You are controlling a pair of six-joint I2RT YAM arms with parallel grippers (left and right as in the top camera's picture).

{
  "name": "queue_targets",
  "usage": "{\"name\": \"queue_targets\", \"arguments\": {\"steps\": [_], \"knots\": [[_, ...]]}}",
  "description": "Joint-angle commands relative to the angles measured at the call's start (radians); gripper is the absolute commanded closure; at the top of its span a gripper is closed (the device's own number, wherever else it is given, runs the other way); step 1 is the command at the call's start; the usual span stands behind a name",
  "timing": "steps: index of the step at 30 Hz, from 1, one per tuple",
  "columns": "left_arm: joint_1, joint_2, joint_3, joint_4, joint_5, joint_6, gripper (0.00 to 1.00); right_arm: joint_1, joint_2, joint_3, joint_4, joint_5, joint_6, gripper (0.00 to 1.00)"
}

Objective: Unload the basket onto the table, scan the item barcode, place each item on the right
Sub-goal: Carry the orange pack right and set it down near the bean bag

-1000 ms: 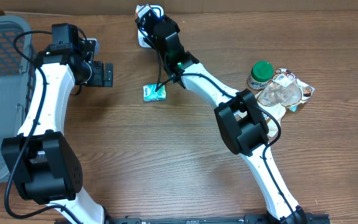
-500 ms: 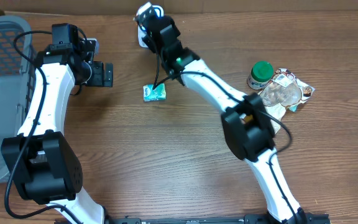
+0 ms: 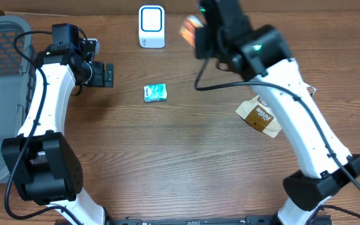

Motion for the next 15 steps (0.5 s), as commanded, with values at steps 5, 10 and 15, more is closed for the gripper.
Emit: {"name": "queue_targets", "arguments": {"steps": [5,10,15], "knots": [[0.002,-0.008,0.009,0.002,0.011,0.011,0.00,-0.079,0.047,-0.142,-0.103,-0.105,0.110,0.96],[0.002,-0.008,0.010,0.002,0.011,0.011,0.00,-0.108,0.065,-0.321,-0.008,-0.106,0.135,0.96],[0.002,-0.008,0.009,0.002,0.011,0.011,0.00,-0.140,0.065,-0.482,0.128,-0.155,0.148,0.96]]}}
